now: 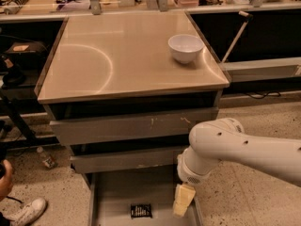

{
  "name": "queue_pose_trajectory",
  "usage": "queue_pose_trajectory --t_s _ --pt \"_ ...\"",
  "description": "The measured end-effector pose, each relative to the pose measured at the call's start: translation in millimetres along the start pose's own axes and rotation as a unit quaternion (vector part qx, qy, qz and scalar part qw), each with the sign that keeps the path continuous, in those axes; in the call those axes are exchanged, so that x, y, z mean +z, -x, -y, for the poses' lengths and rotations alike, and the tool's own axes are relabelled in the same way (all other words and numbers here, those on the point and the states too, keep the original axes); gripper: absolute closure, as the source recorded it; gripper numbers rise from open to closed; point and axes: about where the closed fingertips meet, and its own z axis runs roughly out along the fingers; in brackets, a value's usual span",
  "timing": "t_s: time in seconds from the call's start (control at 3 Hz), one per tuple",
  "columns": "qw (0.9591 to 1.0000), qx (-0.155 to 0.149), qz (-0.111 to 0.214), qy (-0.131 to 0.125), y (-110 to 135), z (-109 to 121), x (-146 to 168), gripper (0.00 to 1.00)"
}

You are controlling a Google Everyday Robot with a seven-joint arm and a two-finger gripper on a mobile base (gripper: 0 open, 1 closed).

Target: Pick rxbar chocolate from bottom drawer and place on counter

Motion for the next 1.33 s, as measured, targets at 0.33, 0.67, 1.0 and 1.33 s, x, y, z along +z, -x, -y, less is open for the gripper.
queue_pose_trajectory --t_s 0.33,0.67,1.0,1.33 --pt "0.9996 0.027 -0.004 -0.005 -24.6 18.8 42.8 0.0" --pt "0.9985 0.054 0.007 -0.002 -49.3 43.6 93.4 0.0" --pt "0.9981 0.06 0.008 0.014 -53.3 37.2 109.4 0.0" --pt "0.9981 0.06 0.008 0.014 -53.3 37.2 109.4 0.0"
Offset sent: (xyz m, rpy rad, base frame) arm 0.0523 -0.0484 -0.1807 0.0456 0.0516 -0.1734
